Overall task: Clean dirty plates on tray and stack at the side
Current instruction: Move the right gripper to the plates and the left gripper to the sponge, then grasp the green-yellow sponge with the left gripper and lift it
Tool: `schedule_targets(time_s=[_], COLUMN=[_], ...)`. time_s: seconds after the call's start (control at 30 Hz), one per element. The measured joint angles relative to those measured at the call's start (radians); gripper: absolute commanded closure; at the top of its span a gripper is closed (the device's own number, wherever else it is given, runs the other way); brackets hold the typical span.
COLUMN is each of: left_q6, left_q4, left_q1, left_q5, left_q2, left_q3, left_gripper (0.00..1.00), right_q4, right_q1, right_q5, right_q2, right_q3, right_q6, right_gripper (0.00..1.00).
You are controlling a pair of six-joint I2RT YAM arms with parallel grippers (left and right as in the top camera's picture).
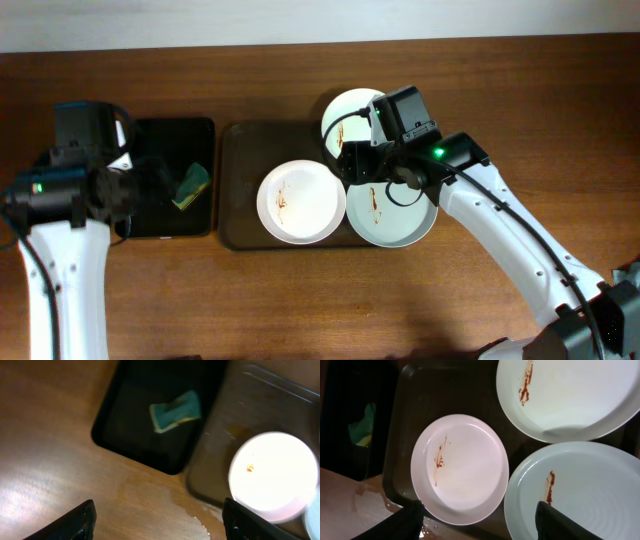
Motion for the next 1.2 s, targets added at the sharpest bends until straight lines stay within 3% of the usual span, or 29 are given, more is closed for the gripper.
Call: schedule_targets(time_s=[0.07, 0.1, 0.13, 0.27, 0.37, 0.5, 0.63, 1.0, 1.1, 1.2], left_q6=[-0.024, -0.022, -0.003, 0.145, 0.325, 0.721, 0.945, 1.032, 1.045, 1.052], left_q4=[0.016, 0.047, 0.084, 0.204, 0.286, 0.336, 0.441, 0.414, 0.428, 0.439], left_q1=[0.036, 0.043, 0.044, 0.044, 0.043, 0.043, 0.043, 0.043, 0.044, 0.044], left_q5=[-0.008, -0.008, -0.008, -0.011, -0.014, 0.079, 0.099, 0.185, 0.189, 0.189], left_q2=[0.059, 0.092, 0.127, 0.287, 0.430, 0.586, 0.636, 0.676, 0.676, 0.676], left_q3=[0.000, 0.000, 0.000, 0.000, 0.000, 0.000, 0.000, -0.034, -0.073, -0.074], left_gripper=[0.21, 0.30, 0.32, 0.28, 0.25, 0.24, 0.28, 0.44, 0.70, 0.73], right_q4=[-0.010, -0.019, -0.031, -0.092, -0.114, -0.120, -0.121, -0.120, -0.120, -0.120], right_q1=[0.000, 0.000, 0.000, 0.000, 0.000, 0.000, 0.000, 0.000, 0.000, 0.000], right_q5=[0.003, 0.004, 0.006, 0.014, 0.014, 0.014, 0.014, 0.037, 0.039, 0.040], right_q2=[0.000, 0.000, 0.000, 0.001, 0.001, 0.001, 0.001, 0.001, 0.001, 0.001], right_q3=[0.000, 0.000, 0.001, 0.005, 0.005, 0.005, 0.005, 0.005, 0.005, 0.005], right_q6=[0.000, 0.002, 0.003, 0.003, 0.003, 0.003, 0.003, 0.003, 0.003, 0.003], right_gripper=[0.24, 0.23, 0.23, 0.19, 0.18, 0.16, 0.14, 0.13, 0.13, 0.13])
